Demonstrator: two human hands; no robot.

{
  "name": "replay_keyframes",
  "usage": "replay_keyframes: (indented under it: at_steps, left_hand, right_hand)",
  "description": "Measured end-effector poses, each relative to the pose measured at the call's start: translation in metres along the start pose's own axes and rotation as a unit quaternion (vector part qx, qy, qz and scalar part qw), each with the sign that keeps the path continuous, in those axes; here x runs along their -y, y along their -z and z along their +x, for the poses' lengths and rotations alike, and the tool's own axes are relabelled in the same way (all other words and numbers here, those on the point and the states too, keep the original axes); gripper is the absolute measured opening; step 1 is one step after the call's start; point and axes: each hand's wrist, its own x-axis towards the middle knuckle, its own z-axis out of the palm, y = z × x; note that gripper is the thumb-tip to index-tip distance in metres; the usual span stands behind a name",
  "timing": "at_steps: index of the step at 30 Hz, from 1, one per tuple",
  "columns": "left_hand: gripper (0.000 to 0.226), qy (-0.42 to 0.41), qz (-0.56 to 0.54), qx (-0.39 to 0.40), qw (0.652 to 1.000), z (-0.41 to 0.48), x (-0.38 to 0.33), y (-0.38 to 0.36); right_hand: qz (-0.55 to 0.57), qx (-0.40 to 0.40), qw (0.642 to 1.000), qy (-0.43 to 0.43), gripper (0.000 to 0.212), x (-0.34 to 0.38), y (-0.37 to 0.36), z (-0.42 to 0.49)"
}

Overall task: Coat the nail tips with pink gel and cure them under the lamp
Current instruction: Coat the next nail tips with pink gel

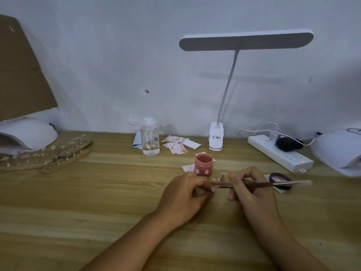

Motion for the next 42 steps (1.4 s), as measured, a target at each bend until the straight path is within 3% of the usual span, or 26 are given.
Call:
replay_keyframes:
  at_steps: [3,8,11,13,16,22,26,28,32,42]
  left_hand:
    - [0.018,0.001,-0.010,-0.001,1.000,0.000,0.000,0.000]
    - [0.017,0.002,-0.017,-0.007,1.000,0.000,-0.001,0.000]
    - [0.021,-0.003,-0.010,-0.008,1.000,0.000,-0.002,0.001]
    - [0.017,-0.004,-0.007,-0.009,1.000,0.000,-0.002,0.001]
    - [0.009,0.005,-0.010,-0.010,1.000,0.001,-0.002,0.001]
    - [0.012,0.010,-0.067,-0.029,0.997,-0.001,-0.006,0.002]
    - [0.023,0.028,-0.130,-0.052,0.990,-0.001,-0.009,0.004]
    - [0.026,0.029,-0.149,-0.061,0.987,0.000,-0.010,0.005]
    - [0.028,0.028,-0.179,-0.061,0.981,0.000,-0.011,0.004]
    - [0.025,0.071,-0.318,-0.028,0.945,-0.001,-0.019,0.004]
  right_hand:
    - [-0.013,0.019,1.000,-0.009,0.023,-0.001,-0.002,-0.001]
    - [-0.026,-0.049,0.998,-0.039,0.023,-0.005,0.005,0.005]
    - [0.024,0.002,0.999,-0.028,0.023,0.001,0.000,0.000]
    - [-0.002,0.018,1.000,-0.024,0.022,0.001,-0.001,-0.001]
    - [-0.063,-0.024,0.997,-0.025,0.021,-0.005,0.005,0.003]
    - [0.030,-0.068,0.997,0.025,0.015,0.003,0.006,0.004]
    - [-0.031,-0.009,0.999,0.029,0.024,0.000,0.011,0.005]
    - [-0.049,0.029,0.998,0.020,0.005,0.001,0.011,0.004]
    - [-0.091,0.101,0.990,0.049,0.033,0.000,-0.002,-0.001]
    - [-0.153,0.049,0.975,0.150,0.058,-0.015,-0.009,0.004]
